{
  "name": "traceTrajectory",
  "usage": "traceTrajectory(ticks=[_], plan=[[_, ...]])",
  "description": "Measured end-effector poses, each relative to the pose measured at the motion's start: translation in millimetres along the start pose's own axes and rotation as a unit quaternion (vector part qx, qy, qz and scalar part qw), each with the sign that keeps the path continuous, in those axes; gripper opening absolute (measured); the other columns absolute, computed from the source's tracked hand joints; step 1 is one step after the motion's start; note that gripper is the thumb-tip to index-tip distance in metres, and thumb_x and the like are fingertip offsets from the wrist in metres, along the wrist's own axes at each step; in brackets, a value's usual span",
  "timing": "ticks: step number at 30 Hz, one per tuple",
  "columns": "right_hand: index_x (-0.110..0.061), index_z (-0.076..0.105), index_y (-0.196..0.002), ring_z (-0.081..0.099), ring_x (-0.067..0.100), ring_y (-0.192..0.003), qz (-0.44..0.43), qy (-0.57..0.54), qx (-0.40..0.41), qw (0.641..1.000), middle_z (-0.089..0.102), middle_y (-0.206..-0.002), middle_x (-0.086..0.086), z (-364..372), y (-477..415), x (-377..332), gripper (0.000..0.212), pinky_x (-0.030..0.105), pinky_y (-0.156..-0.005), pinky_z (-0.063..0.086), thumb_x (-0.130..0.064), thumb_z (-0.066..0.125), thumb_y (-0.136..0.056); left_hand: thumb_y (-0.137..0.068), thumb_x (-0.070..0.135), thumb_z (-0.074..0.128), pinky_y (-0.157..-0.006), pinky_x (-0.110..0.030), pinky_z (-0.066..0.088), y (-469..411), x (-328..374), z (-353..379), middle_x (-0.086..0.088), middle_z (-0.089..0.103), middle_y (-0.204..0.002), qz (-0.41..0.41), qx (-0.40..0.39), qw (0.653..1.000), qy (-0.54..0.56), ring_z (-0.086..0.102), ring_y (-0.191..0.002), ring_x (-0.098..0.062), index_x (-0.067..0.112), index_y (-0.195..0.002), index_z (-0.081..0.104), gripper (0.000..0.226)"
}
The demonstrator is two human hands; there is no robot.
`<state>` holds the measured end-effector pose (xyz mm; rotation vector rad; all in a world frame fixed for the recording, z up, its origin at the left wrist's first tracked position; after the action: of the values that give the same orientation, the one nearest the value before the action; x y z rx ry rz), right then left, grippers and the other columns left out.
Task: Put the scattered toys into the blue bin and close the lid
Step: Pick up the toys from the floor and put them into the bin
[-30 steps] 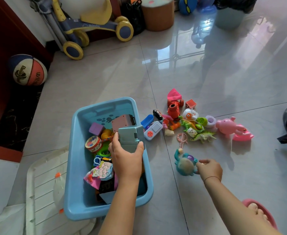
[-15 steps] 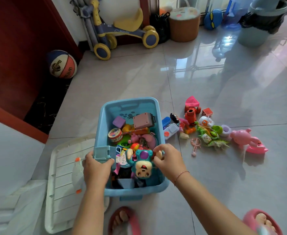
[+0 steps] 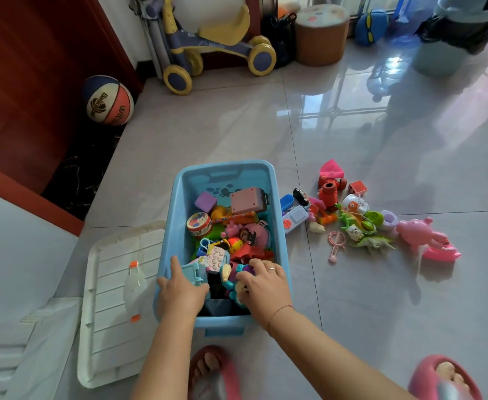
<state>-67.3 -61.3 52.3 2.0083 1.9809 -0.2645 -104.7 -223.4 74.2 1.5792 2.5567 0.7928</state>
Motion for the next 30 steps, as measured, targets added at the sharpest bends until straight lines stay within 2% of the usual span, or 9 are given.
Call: traceTrajectory(ticks=[3,5,8,15,19,21,25,27,30], plan=[[-0.023,0.071,-0.083,0.059,0.028,-0.095,0.02,0.002,-0.006,1.0,0.062,-0.098,0.002,2,-13,-6,0.017,0.043,-0.092,0.043,-0.034,0.064,-0.072,-0.076,0.038,0.071,-0.087,-0.039,0.047,0,-4,1,-0.014,0.038,-0.125,-0.006,-0.018,0.998,-0.059,0.055,-0.109,-0.034,0.024,-0.138,0.029,0.076],[-0.025,0.071,-0.07,0.064,0.026,-0.082,0.044,0.005,-0.013,0.999,0.066,-0.084,0.0,2,-20,-8,0.022,0.045,-0.084,0.051,-0.038,0.079,-0.054,-0.075,0.04,0.071,-0.083,-0.038,0.047,-1,-3,0,-0.013,0.041,-0.123,-0.015,-0.02,0.996,-0.09,0.055,-0.109,-0.032,0.021,-0.131,0.035,0.069],[-0.028,0.069,-0.061,0.065,0.022,-0.075,0.066,-0.006,0.016,0.998,0.066,-0.073,-0.004,2,-22,-7,0.028,0.044,-0.082,0.054,-0.041,0.083,-0.042,-0.072,0.041,0.074,-0.086,-0.037,0.047,-11,-1,-3,-0.015,0.048,-0.121,-0.017,-0.032,0.992,-0.118,0.053,-0.111,-0.031,0.017,-0.126,0.04,0.068],[-0.022,0.066,-0.074,0.062,0.019,-0.074,0.026,-0.007,0.101,0.995,0.065,-0.079,-0.003,11,-20,5,0.012,0.039,-0.095,0.049,-0.032,0.071,-0.069,-0.074,0.02,0.073,-0.091,-0.04,0.047,-17,-4,18,-0.019,0.046,-0.124,0.03,-0.031,0.997,-0.057,0.053,-0.109,-0.035,0.016,-0.137,0.027,0.078],[-0.022,0.065,-0.08,0.062,0.017,-0.08,-0.008,-0.054,0.139,0.989,0.066,-0.086,-0.005,11,-13,12,0.004,0.041,-0.101,0.046,-0.024,0.063,-0.078,-0.069,0.011,0.078,-0.078,-0.033,0.046,-33,1,15,-0.017,0.045,-0.124,0.017,-0.122,0.992,-0.023,0.053,-0.106,-0.032,0.016,-0.13,0.025,0.081],[-0.021,0.065,-0.079,0.061,0.018,-0.082,-0.013,-0.061,0.148,0.987,0.066,-0.089,-0.003,10,-10,14,0.003,0.038,-0.098,0.047,-0.022,0.063,-0.079,-0.065,0.009,0.08,-0.083,-0.034,0.047,-33,4,17,-0.013,0.038,-0.127,0.055,-0.09,0.992,-0.073,0.051,-0.11,-0.031,0.014,-0.125,0.029,0.079],[-0.023,0.065,-0.075,0.06,0.019,-0.089,0.005,-0.039,0.154,0.987,0.066,-0.096,-0.003,9,-10,13,0.005,0.03,-0.083,0.049,-0.027,0.068,-0.073,-0.068,0.021,0.079,-0.097,-0.032,0.042,-27,0,30,-0.008,0.039,-0.13,0.159,0.024,0.971,-0.178,0.044,-0.118,-0.027,0.014,-0.125,0.03,0.075],[-0.025,0.064,-0.073,0.059,0.018,-0.088,0.016,-0.031,0.164,0.986,0.064,-0.093,-0.005,9,-10,14,0.004,0.029,-0.081,0.043,-0.028,0.066,-0.073,-0.07,0.033,0.078,-0.101,-0.032,0.04,-31,2,31,-0.006,0.041,-0.132,0.168,0.02,0.959,-0.229,0.041,-0.122,-0.025,0.013,-0.129,0.028,0.08],[-0.024,0.062,-0.071,0.056,0.019,-0.08,0.016,-0.037,0.177,0.983,0.06,-0.083,-0.005,10,-8,15,0.003,0.028,-0.077,0.032,-0.025,0.063,-0.074,-0.076,0.052,0.068,-0.105,-0.035,0.036,-36,8,34,-0.009,0.036,-0.141,0.158,-0.034,0.944,-0.288,0.037,-0.129,-0.027,0.009,-0.139,0.018,0.091]])
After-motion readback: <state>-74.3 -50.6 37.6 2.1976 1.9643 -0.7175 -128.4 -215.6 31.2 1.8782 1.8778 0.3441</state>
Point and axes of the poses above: each hand's wrist, its own y-axis away from the middle knuckle, its own z-axis out of the palm, x = y × z, the point moved 3 cm from there along -y, towards the middle knuckle
